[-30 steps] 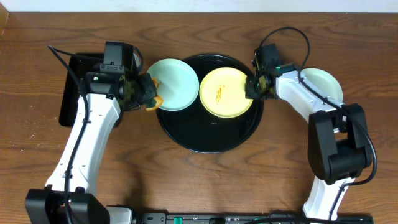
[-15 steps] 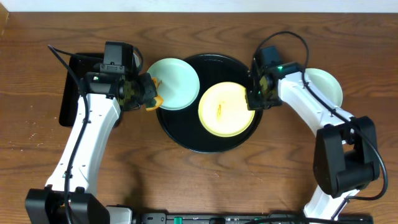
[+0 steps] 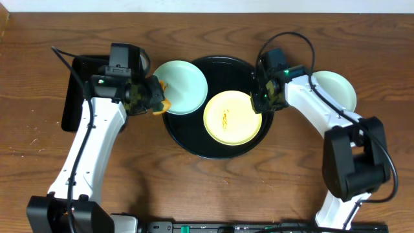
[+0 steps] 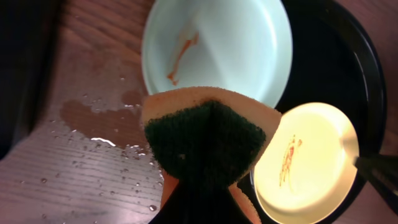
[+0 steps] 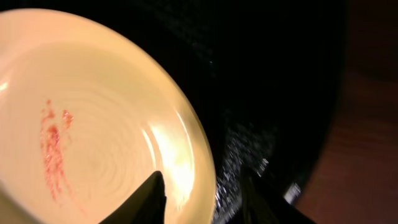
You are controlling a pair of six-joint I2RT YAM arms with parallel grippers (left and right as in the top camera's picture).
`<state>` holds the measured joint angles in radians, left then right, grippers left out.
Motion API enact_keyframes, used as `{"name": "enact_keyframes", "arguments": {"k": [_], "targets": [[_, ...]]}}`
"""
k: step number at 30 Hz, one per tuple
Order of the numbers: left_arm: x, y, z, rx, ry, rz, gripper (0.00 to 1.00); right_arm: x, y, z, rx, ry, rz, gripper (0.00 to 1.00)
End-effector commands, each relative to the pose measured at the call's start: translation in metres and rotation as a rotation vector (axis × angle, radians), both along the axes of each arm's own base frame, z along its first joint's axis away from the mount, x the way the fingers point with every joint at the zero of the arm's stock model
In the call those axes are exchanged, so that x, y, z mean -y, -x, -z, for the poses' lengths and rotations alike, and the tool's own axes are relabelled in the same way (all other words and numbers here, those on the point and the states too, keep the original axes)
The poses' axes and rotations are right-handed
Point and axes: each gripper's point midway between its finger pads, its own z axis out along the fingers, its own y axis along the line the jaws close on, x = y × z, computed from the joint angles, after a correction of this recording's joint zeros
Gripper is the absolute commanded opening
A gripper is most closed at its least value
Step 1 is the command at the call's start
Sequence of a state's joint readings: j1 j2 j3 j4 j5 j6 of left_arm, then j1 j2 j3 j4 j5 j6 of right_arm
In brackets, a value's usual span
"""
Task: Clean dirty plates on tray and stack at the side
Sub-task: 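Scrub the yellow plate with the sponge in the left gripper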
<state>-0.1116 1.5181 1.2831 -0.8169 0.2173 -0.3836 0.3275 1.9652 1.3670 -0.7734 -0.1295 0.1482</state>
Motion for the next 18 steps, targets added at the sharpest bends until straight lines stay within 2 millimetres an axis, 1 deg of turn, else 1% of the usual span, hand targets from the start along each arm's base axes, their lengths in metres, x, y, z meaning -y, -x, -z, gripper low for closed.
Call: {"name": "enact_keyframes", "arguments": {"k": [1,2,4,7,8,14,18], "targets": [[0.01,0.0,0.008,-0.011,-0.021,0.052,0.08,-0.011,0.004,0.02,-0.051,-0.031,-0.031,0.34],[0.014,0.0,0.01,-0.015,-0.022,0.064,0.07,-0.012,0.005,0.024,-0.061,-0.039,-0.033,0.32],[0.022,0.0,0.016,-0.025,-0.023,0.084,0.07,-0.014,0.005,0.031,-0.075,-0.046,-0.031,0.24],[0.034,0.0,0.026,-0.047,-0.027,0.117,0.07,-0.013,0.005,0.034,-0.081,-0.045,-0.021,0.06],[0.039,0.0,0.03,-0.054,-0.028,0.13,0.07,-0.013,0.005,0.034,-0.078,-0.046,-0.02,0.02],[0.067,0.001,0.055,-0.094,-0.038,0.204,0.07,-0.013,0.003,0.034,-0.077,-0.05,-0.001,0.01],[0.09,-0.005,0.078,-0.105,-0.043,0.255,0.07,-0.013,0.004,0.034,-0.082,-0.048,-0.002,0.01]]}}
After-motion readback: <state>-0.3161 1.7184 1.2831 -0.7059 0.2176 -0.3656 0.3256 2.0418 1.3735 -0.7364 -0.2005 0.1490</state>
